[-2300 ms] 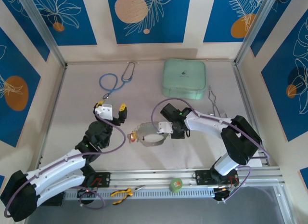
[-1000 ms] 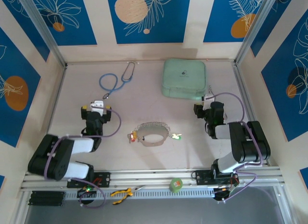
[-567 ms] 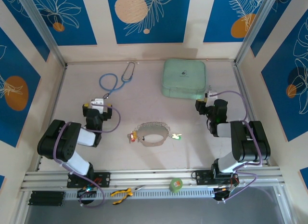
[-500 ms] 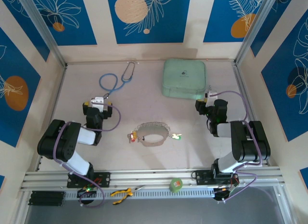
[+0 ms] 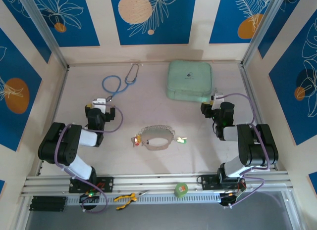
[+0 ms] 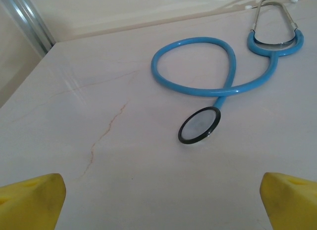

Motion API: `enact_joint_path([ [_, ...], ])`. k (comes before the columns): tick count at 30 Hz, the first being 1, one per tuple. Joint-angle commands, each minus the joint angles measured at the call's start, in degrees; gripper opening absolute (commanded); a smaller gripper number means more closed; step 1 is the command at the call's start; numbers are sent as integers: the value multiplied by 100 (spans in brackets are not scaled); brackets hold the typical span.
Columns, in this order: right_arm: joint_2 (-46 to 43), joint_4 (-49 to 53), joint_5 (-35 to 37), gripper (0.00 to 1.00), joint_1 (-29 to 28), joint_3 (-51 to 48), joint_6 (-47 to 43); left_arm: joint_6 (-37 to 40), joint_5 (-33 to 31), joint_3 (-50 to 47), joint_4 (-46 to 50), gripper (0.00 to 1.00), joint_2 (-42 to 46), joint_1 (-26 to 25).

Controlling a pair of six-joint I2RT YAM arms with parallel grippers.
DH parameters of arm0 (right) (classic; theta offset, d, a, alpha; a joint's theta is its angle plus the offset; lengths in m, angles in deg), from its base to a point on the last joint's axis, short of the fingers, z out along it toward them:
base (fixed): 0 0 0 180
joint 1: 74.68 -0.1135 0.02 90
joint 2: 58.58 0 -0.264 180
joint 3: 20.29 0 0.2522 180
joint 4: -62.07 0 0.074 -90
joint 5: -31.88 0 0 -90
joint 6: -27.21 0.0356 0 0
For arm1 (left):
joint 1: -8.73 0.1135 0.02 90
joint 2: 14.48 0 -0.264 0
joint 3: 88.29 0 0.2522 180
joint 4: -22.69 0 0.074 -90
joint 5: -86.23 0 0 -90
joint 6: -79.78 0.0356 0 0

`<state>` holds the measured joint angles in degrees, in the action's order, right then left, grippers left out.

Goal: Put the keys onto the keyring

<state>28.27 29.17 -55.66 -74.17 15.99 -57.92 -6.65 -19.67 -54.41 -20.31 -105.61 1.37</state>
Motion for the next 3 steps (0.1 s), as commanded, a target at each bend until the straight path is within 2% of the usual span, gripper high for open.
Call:
enact_joint_path([
  [1,43,20,-118,46,37,112,67,-173,419,87,164,100,122,164],
  [2,43,10,-93,49,37,107,74,-163,435,63,120,100,130,166],
  [3,34,9,-32,92,37,106,97,-143,465,60,106,100,131,166],
])
